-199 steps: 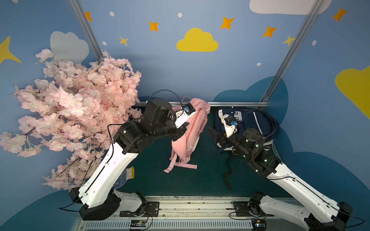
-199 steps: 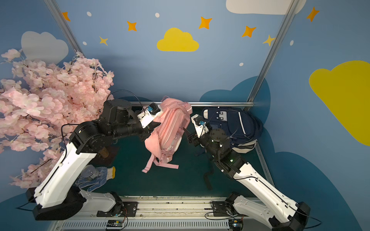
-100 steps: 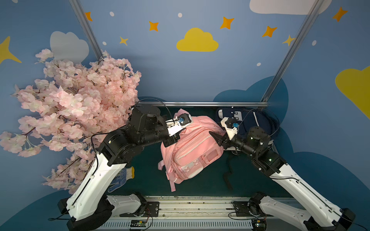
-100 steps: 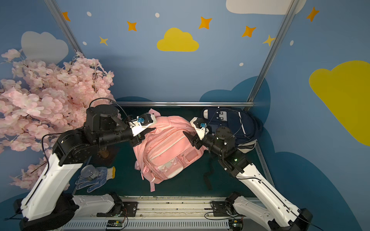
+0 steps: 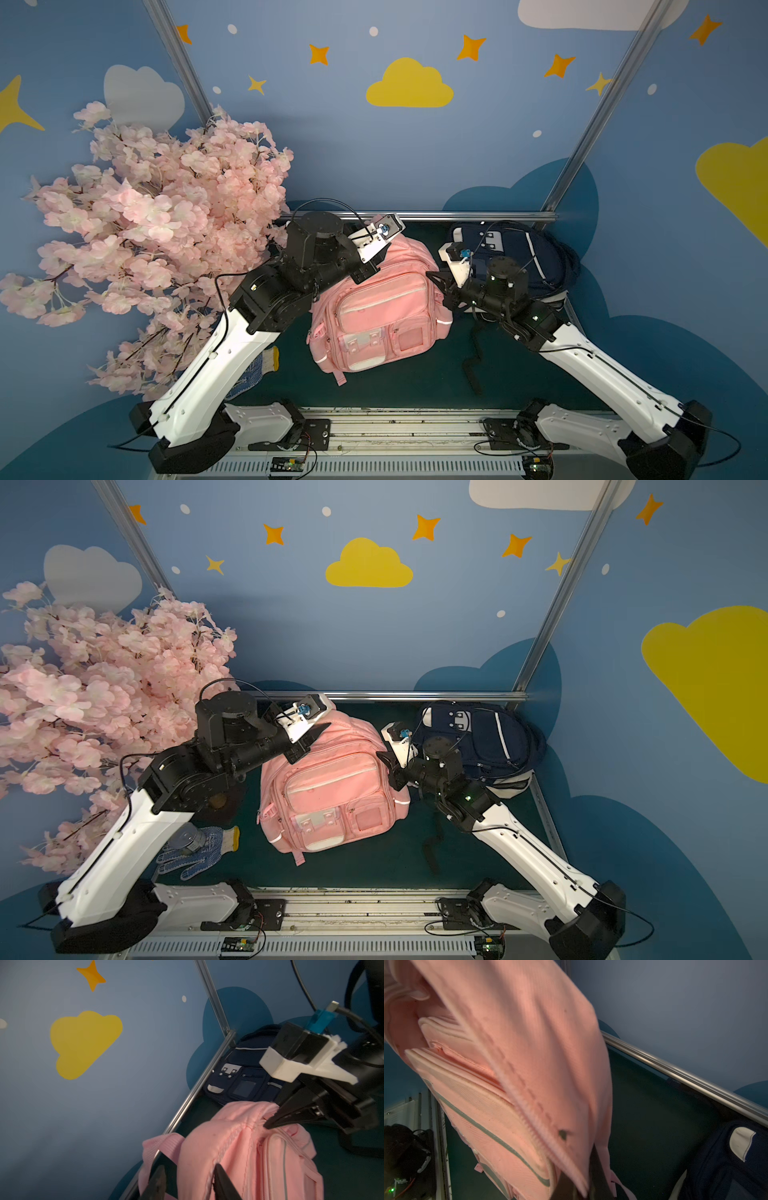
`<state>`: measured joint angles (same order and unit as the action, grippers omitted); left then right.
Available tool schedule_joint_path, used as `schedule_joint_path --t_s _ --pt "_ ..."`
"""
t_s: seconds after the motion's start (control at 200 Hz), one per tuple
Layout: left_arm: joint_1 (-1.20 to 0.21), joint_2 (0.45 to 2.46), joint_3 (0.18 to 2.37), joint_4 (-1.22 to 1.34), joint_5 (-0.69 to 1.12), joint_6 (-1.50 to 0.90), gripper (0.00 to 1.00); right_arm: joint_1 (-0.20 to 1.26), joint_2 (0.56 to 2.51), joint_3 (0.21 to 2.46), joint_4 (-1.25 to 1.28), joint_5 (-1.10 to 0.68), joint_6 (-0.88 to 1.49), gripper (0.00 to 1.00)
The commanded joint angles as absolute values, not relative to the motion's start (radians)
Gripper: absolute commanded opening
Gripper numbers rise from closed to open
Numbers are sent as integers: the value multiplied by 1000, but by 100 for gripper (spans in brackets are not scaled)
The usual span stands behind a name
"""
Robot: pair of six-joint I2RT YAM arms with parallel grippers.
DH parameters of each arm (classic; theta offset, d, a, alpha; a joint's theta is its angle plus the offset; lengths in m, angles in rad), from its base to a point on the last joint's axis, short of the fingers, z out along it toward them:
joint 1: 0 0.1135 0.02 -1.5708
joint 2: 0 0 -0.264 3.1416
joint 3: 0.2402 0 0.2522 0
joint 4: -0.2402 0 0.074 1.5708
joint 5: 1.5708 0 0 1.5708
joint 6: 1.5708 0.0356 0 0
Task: Zip up the backpack
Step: Adjust the backpack at the center of the board.
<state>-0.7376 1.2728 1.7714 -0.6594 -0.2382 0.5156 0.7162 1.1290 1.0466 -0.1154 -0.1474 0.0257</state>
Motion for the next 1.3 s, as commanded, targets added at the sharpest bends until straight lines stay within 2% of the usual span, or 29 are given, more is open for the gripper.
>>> schedule_joint_path --t_s 0.0,0.06,0.145,0.21,0.27,0.456,0.591,0.686,0.786,0.881,0.951,1.031,1.296 --pt "-736 1298 1763 -433 -520 387 77 707 1181 1126 -118 -9 210 0" --pt "-734 1293 1753 -430 -595 310 88 689 1226 1150 -129 62 265 0" --pt "-711 1273 1760 -532 -642 116 97 635 1315 1204 -189 126 364 0" --pt "-645 1252 1777 -707 -544 -126 96 566 1395 1256 -220 78 448 0" --pt "-612 1198 1688 -746 -455 -245 94 532 1453 1259 -169 43 465 0" --pt "-614 1067 1258 -717 -365 -486 95 516 1655 1366 -150 1 472 0" --pt "-613 1012 940 -591 -270 -662 94 509 1797 1455 -178 -46 500 0" --pt "-614 1009 800 -510 -218 -729 94 508 1883 1507 -180 -118 514 0" --pt "-615 1049 738 -477 -202 -758 94 503 1943 1556 -191 -177 551 33" --pt "-615 1091 701 -459 -205 -780 93 502 1930 1587 -267 -165 539 53" --pt "-615 1111 678 -458 -213 -802 93 501 1892 1583 -351 -85 523 65" --pt "-615 1124 642 -432 -217 -828 93 500 1831 1531 -400 -39 494 71" --pt "-609 1212 577 -317 -195 -875 90 530 1670 1246 -410 -105 537 71"
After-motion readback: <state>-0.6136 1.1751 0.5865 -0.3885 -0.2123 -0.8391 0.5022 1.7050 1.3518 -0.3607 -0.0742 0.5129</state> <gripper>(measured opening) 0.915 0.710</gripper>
